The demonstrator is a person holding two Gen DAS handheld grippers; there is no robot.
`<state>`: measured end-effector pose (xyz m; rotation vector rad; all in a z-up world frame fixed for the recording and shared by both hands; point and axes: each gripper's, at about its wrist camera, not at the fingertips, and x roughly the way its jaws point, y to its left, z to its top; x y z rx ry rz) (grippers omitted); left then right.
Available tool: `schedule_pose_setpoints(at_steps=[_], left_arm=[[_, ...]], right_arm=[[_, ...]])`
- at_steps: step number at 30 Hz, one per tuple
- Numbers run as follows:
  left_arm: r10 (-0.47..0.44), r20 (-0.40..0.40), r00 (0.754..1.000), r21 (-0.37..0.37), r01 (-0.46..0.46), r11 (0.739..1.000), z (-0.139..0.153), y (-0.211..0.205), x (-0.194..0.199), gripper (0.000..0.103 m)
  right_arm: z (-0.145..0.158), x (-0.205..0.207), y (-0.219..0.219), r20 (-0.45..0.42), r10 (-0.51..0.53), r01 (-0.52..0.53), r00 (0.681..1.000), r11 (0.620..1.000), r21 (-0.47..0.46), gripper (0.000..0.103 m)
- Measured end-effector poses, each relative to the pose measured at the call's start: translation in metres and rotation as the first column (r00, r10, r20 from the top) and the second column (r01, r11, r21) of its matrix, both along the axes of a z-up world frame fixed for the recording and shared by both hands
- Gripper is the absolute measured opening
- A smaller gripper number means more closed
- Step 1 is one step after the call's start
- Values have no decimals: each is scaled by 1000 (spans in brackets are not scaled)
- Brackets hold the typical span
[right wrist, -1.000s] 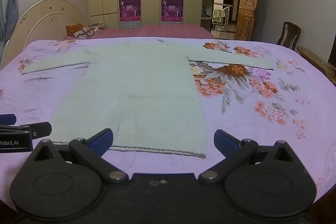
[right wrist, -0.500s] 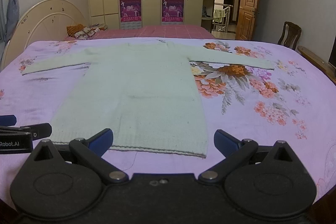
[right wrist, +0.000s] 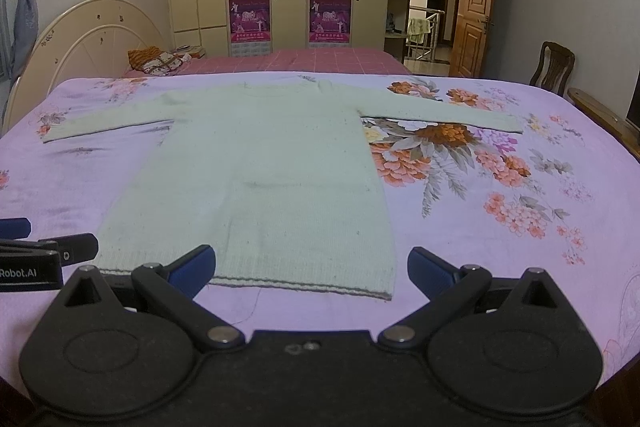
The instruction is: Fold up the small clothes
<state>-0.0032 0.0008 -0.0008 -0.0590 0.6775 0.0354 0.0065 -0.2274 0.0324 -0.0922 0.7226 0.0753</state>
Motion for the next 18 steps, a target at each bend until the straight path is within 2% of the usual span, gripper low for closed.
schedule_pose_setpoints(at_steps=[18], left_arm=[[1, -29, 1000, 17, -1, 1000, 0, 2, -1, 103]], right_arm=[[0, 0, 3, 0, 2, -2, 1000, 1000, 0, 102]])
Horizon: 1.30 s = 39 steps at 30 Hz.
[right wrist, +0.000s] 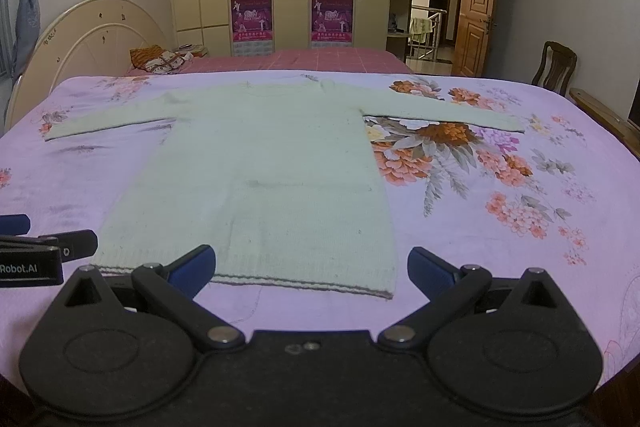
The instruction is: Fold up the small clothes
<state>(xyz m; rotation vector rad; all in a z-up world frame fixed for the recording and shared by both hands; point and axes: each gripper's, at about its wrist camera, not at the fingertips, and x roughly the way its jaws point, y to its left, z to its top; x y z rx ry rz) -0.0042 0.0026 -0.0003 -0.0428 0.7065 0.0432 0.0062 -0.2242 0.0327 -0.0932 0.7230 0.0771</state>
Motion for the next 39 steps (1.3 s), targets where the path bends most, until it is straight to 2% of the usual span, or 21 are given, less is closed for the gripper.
schedule_pose_setpoints(at_steps=[4, 10, 14, 15, 20, 24, 31, 36, 39], left_arm=[[1, 13, 1000, -21, -1, 1000, 0, 0, 0, 103], [4, -17, 1000, -37, -5, 999, 1, 0, 6, 103], [22, -26, 999, -85, -24, 996, 6, 6, 14, 103], [20, -10, 1000, -68, -21, 997, 6, 5, 15, 103], [-6, 49, 999, -98, 10, 995, 12, 4, 27, 103], [0, 75, 997, -111, 9, 994, 18, -1, 43, 103], [26, 35, 999, -67, -23, 997, 10, -9, 66, 103], [20, 2, 1000, -101, -19, 995, 4, -4, 86, 103], [9, -9, 1000, -88, -9, 996, 0, -4, 97, 103]], right_arm=[[0, 0, 0, -1, 1, -1, 1000, 1000, 0, 102], [0, 0, -1, 1, -5, 5, 1000, 1000, -4, 102], [-5, 0, -7, 15, -28, 28, 999, 999, -22, 102], [-5, 0, -9, 25, -37, 37, 999, 999, -26, 102], [-2, 9, -24, 35, -71, 72, 997, 997, -17, 102], [6, 17, -34, 76, -95, 96, 993, 995, -5, 102], [1, 45, -42, 17, -94, 94, 995, 995, -17, 102], [-5, 65, -44, -11, -99, 99, 995, 994, -39, 102], [-7, 75, -48, -8, -109, 109, 994, 993, -41, 102]])
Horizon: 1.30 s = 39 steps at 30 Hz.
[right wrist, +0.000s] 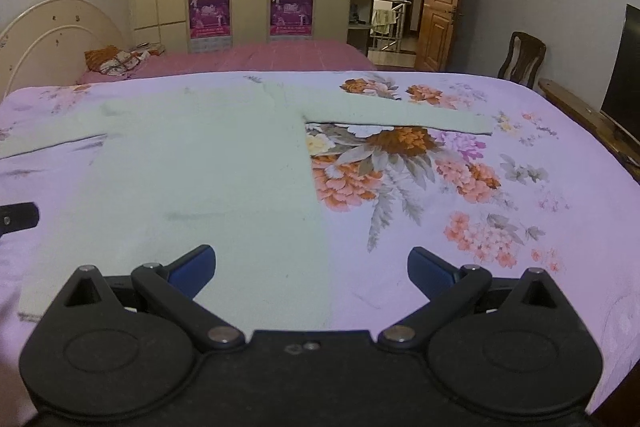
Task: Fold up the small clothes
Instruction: 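Move the right tool toward the sweater sleeve cuff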
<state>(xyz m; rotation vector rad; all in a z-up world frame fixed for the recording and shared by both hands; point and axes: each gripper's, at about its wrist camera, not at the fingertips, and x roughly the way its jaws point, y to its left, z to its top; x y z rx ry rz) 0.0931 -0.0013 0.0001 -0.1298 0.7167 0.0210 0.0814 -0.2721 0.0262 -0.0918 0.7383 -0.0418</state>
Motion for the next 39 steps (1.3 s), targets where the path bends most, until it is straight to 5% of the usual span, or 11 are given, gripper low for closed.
schedule_pose_setpoints(at_steps=[14, 24, 39], left_arm=[[-1, 36, 999, 54, -1, 999, -9, -15, 96, 103], [82, 48, 996, 107, -86, 990, -31, -19, 179, 103], [165, 85, 983, 192, -179, 965, -56, -23, 280, 103]], right_arm=[[0, 80, -47, 35, -63, 63, 997, 998, 3, 100], [-14, 160, -103, 112, -128, 130, 985, 991, -12, 100], [-51, 283, -230, 180, -347, 344, 920, 938, 53, 98]])
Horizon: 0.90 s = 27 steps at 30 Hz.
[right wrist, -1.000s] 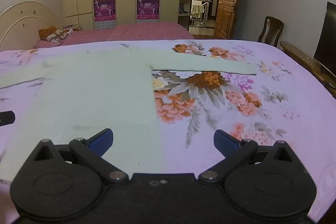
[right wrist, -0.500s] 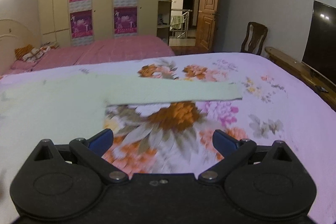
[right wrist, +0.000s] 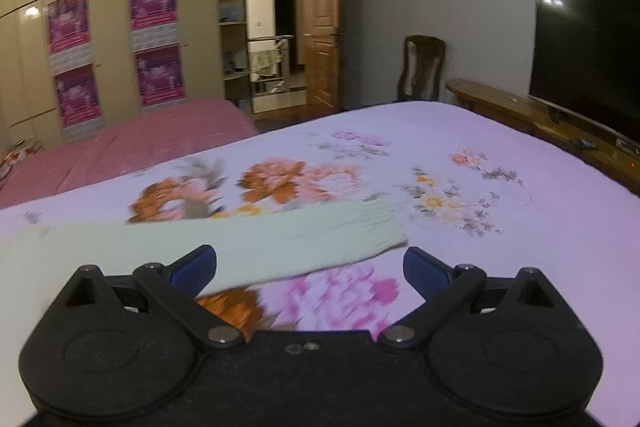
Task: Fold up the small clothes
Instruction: 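Move the right tool toward the sweater sleeve cuff, then grasp the sleeve cuff with the right tool and lift it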
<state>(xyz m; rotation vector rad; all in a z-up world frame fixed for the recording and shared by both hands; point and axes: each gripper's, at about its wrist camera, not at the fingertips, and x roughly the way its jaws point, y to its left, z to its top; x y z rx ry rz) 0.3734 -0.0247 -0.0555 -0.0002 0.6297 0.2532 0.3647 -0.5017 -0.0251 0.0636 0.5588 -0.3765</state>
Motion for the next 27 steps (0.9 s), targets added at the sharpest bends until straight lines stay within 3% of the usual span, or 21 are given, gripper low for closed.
schedule_pose_setpoints(at_steps=[15, 17, 18, 19, 20, 24, 27], left_arm=[[79, 28, 996, 7, -79, 997, -16, 18, 55, 103], [92, 27, 995, -1, -92, 996, -19, 22, 59, 103], [97, 25, 995, -4, -96, 995, -21, 23, 61, 103], [100, 22, 995, -6, -100, 995, -23, 24, 62, 103], [102, 21, 995, -7, -102, 995, -24, 25, 63, 103], [107, 16, 994, -5, -107, 994, -28, 29, 67, 103], [116, 13, 993, -11, -116, 993, -31, 33, 69, 103]], right_arm=[[-48, 56, -51, -28, -78, 80, 997, 994, 70, 92], [-51, 58, -53, -30, -84, 86, 996, 992, 91, 87], [-54, 60, -55, -38, -87, 91, 995, 991, 95, 75], [-57, 62, -57, -51, -93, 98, 994, 990, 102, 54], [-59, 64, -61, -62, -102, 109, 993, 987, 118, 50], [-64, 64, -71, -47, -121, 127, 992, 976, 175, 57], [-65, 58, -82, -17, -150, 149, 989, 950, 273, 61]])
